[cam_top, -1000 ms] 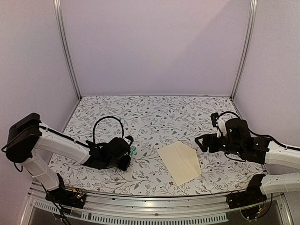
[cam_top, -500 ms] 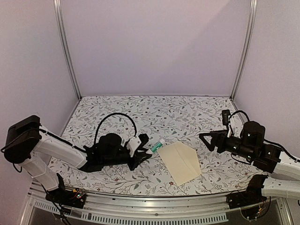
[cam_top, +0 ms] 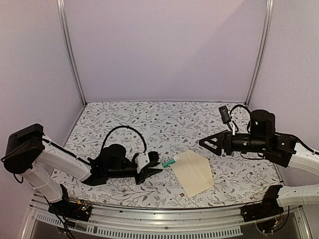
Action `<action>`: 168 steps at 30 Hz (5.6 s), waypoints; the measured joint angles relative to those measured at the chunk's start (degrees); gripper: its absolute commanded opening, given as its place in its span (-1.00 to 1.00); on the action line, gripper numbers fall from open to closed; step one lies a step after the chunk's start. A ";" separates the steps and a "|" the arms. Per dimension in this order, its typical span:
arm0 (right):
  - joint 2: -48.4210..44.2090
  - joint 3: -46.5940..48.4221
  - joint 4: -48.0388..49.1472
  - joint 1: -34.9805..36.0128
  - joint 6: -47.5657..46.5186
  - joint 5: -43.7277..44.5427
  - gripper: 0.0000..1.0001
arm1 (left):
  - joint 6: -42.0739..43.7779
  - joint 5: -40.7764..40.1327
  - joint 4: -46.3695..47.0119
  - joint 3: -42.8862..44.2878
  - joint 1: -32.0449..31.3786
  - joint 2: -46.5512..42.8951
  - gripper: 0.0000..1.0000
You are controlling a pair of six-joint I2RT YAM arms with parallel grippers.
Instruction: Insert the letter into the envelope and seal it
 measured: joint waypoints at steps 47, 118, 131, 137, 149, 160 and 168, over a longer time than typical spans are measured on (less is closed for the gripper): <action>39.23 14.38 -0.35 5.29 4.22 -22.53 0.04 | 2.91 -5.75 0.66 2.14 -3.98 3.15 -1.00; 15.52 2.05 -4.48 1.07 2.05 -9.44 -1.00 | -11.98 -13.49 -11.30 -1.49 -4.28 0.07 -1.00; 14.97 1.57 -6.67 1.07 0.70 -4.72 -1.00 | -27.50 -16.41 -24.11 0.26 -4.42 1.81 -1.00; 14.12 0.52 -6.84 1.07 0.44 -3.89 -1.00 | -29.94 -16.44 -22.73 0.31 -4.42 2.60 -0.79; 13.49 0.17 -7.15 1.07 0.15 -2.69 -1.00 | -31.71 -16.46 -20.96 0.68 -4.46 3.67 -0.02; 13.35 -0.07 -7.50 1.07 0.09 -2.58 -1.00 | -31.80 -16.70 -21.35 0.98 -4.46 3.65 0.09; 13.18 -0.26 -7.56 1.07 -0.13 -2.05 -1.00 | -31.80 -17.88 -22.43 1.49 -4.46 3.67 0.23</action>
